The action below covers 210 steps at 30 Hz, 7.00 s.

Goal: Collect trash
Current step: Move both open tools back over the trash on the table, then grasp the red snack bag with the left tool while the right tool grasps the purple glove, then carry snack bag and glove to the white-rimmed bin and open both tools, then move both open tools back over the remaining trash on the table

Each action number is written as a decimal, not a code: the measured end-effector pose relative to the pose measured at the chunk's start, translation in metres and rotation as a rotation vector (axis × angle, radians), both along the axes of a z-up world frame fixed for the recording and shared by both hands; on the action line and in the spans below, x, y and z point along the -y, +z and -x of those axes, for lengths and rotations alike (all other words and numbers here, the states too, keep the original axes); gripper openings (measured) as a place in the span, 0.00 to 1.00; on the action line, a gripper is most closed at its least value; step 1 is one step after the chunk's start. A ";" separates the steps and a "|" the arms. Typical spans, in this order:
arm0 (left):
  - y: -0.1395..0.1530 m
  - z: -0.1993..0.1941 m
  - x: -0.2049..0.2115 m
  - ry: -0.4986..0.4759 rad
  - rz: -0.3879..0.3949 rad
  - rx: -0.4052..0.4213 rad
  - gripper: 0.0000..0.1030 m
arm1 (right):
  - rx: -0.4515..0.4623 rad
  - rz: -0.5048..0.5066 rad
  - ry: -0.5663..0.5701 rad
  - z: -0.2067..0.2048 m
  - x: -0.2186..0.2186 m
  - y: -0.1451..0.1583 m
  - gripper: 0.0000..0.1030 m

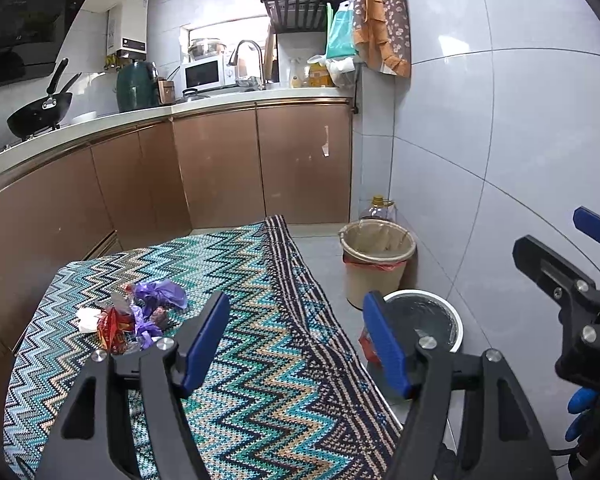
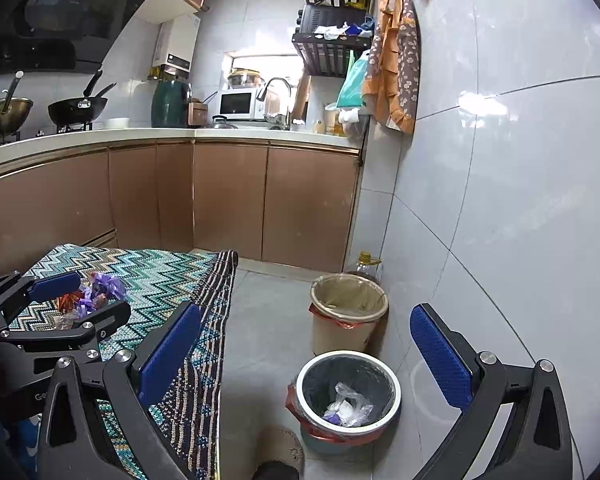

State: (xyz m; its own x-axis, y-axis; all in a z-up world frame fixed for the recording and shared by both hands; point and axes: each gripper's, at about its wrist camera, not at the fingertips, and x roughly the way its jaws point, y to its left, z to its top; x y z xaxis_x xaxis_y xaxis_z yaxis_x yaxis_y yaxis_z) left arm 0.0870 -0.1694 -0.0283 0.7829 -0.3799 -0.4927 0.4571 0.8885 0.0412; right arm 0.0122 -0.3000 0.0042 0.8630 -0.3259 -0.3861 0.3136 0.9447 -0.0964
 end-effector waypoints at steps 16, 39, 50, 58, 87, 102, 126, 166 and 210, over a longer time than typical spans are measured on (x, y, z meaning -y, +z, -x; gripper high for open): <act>-0.017 -0.020 -0.059 0.045 0.035 -0.043 0.66 | -0.073 -0.088 0.128 -0.027 -0.020 -0.011 1.00; -0.087 -0.155 -0.241 0.205 0.205 -0.319 0.66 | -0.424 -0.316 0.732 -0.197 -0.149 -0.090 0.55; -0.119 -0.198 -0.222 0.149 0.227 -0.395 0.66 | -0.572 -0.345 0.840 -0.259 -0.173 -0.149 0.51; -0.133 -0.200 -0.224 0.132 0.252 -0.435 0.33 | -0.621 -0.348 0.877 -0.274 -0.183 -0.169 0.37; -0.055 -0.112 -0.235 0.104 0.256 -0.263 0.12 | -0.410 -0.372 0.820 -0.163 -0.143 -0.095 0.13; -0.042 -0.099 0.024 -0.258 0.059 -0.311 0.12 | -0.346 -0.425 0.307 -0.109 0.067 -0.108 0.13; -0.167 -0.172 0.309 -0.311 -0.287 -0.484 0.27 | -0.508 -0.434 -0.058 -0.160 0.239 -0.233 0.29; 0.018 -0.048 0.016 0.039 0.000 0.028 0.69 | -0.155 -0.179 0.151 -0.056 0.016 -0.018 0.84; 0.026 -0.027 -0.165 0.289 0.094 0.149 0.73 | -0.054 -0.142 0.224 -0.061 -0.092 0.008 1.00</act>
